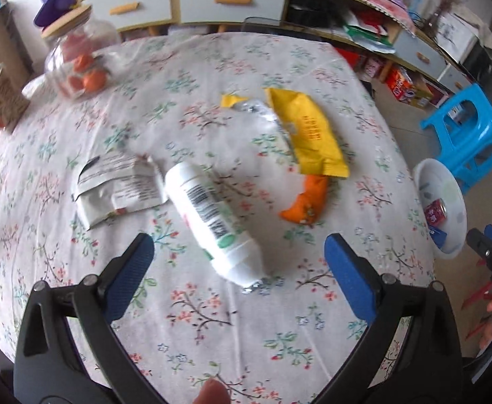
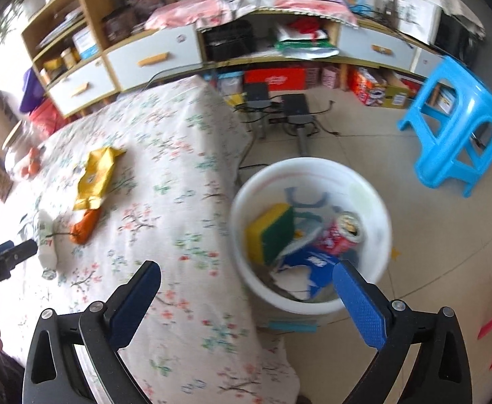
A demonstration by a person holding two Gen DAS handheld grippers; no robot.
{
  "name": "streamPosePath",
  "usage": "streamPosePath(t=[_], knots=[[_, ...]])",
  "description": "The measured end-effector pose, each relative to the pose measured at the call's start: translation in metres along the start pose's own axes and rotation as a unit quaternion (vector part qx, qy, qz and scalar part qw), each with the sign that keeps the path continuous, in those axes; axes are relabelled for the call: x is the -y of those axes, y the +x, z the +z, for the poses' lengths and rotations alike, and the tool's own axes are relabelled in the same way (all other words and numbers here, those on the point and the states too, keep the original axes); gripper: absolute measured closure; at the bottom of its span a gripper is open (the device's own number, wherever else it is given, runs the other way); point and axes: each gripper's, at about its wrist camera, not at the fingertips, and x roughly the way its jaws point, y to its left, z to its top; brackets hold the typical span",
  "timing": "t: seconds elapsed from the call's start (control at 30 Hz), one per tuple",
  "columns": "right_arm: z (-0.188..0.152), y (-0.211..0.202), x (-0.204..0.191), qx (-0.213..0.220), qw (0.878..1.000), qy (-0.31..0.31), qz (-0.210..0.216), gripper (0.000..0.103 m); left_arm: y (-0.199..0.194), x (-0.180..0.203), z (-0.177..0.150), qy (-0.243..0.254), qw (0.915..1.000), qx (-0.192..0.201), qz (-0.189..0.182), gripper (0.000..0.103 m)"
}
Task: Collect trash
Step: 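Reach the left tool to the white bottle and grasp it, then grasp the orange peel with the right tool while the left tool lifts the bottle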
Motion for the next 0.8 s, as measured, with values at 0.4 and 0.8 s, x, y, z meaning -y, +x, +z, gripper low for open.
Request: streamPosePath(t=[0.4, 0.8], knots=[[0.010, 0.021, -0.071, -0.018, 0.999, -0.050, 0.014, 0.000, 0.035, -0.028, 0.010, -0.072, 0.9960, -0.035, -0.040, 0.025], [0.009, 0.037, -0.120, -0.044, 0.996, -0.072, 0.033, 0.000, 0.024, -0.034, 0.003, -0.049, 0.9960, -0.016, -0.073, 0.058]])
